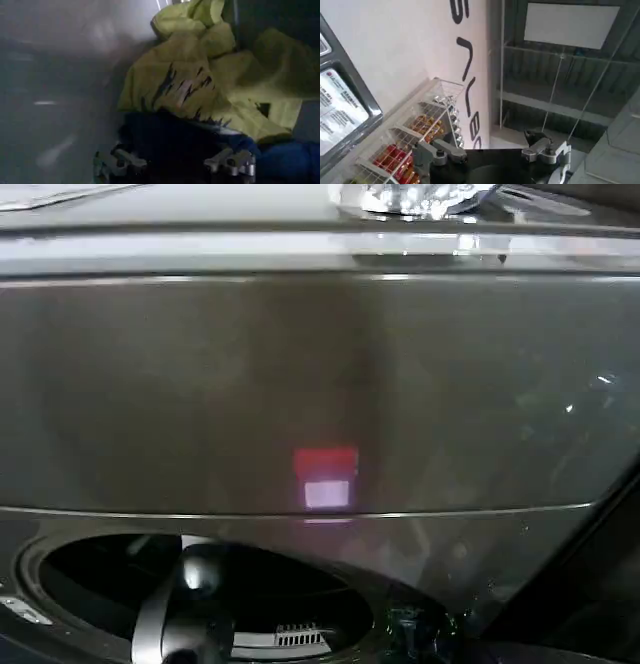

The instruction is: Grasp the clothes from the dryer.

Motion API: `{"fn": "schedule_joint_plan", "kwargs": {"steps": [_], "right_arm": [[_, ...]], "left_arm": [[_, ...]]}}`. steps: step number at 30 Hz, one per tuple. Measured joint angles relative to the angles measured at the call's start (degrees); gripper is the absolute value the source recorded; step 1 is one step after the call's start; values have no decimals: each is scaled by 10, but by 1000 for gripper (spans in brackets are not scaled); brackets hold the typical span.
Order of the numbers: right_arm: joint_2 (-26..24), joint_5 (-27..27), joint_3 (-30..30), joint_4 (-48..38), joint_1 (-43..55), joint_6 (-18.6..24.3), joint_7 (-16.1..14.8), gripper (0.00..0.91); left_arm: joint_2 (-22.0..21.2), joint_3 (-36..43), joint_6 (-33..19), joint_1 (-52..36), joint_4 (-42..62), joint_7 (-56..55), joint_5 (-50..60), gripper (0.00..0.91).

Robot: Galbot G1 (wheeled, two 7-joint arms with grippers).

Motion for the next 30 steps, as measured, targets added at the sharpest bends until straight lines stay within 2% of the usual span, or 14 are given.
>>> {"fn": "schedule_joint_plan", "kwargs": {"steps": [16, 17, 18, 20, 21, 22, 30], "right_arm": [[0, 0, -5, 6, 3, 0, -2, 907], [0, 0, -5, 6, 3, 0, -2, 907], [0, 0, -5, 7, 2, 0, -2, 907], [1, 1, -3, 7, 1, 0, -2, 907], [1, 1, -3, 7, 1, 0, -2, 907], [1, 1, -2, 7, 0, 0, -2, 907], [-2, 4, 3, 5, -4, 0, -2, 907]], "left_arm": [[21, 12, 48, -8, 31, -13, -5, 907], [22, 12, 49, -9, 32, -13, -6, 853], [23, 13, 49, -9, 34, -13, -6, 717], [24, 14, 49, -10, 36, -13, -8, 284], [24, 14, 50, -10, 36, -13, -8, 239], [25, 15, 50, -10, 37, -13, -9, 137], [30, 18, 57, -4, 37, -15, -15, 91]]}}
